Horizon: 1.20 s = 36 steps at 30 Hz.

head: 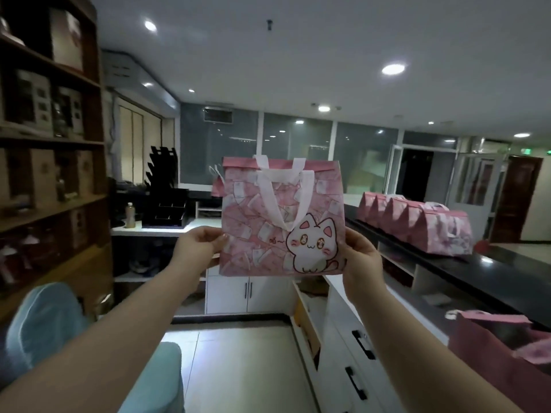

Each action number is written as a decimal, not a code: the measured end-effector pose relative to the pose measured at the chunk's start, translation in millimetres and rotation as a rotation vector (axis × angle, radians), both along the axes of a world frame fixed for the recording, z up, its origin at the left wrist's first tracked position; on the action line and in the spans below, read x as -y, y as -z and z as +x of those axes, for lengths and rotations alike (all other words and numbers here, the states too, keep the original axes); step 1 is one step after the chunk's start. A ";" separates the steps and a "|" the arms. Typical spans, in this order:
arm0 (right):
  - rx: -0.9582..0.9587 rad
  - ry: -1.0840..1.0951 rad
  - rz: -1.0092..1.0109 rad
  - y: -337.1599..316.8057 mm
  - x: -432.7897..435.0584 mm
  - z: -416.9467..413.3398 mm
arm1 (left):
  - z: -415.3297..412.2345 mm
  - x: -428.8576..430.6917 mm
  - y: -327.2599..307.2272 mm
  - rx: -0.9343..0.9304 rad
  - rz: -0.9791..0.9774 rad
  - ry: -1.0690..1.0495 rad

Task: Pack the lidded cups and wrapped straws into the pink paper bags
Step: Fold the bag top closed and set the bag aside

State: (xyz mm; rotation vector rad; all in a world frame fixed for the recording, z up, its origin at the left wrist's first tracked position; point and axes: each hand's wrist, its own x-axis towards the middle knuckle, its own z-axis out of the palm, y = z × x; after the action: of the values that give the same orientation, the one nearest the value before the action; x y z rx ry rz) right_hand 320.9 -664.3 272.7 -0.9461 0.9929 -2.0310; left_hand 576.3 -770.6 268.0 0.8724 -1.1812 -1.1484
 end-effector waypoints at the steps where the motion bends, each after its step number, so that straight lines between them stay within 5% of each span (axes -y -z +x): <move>1: -0.003 -0.007 -0.006 -5.1 14.8 -0.4 | -0.2 11.1 -3.8 -0.010 -0.004 -0.009; 18: -0.373 -0.043 0.049 -58.7 322.4 -128.7 | -97.4 280.7 -59.5 0.032 -0.100 -0.221; 36: -0.336 0.055 0.170 -24.0 719.7 -153.3 | -130.5 678.0 -18.0 0.054 -0.100 -0.134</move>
State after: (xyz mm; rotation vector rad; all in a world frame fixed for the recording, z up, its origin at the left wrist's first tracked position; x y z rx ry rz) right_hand 167.6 -1384.0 296.8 -1.2022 1.3601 -1.8309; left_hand 445.9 -1448.6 286.0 0.8969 -1.1959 -0.9552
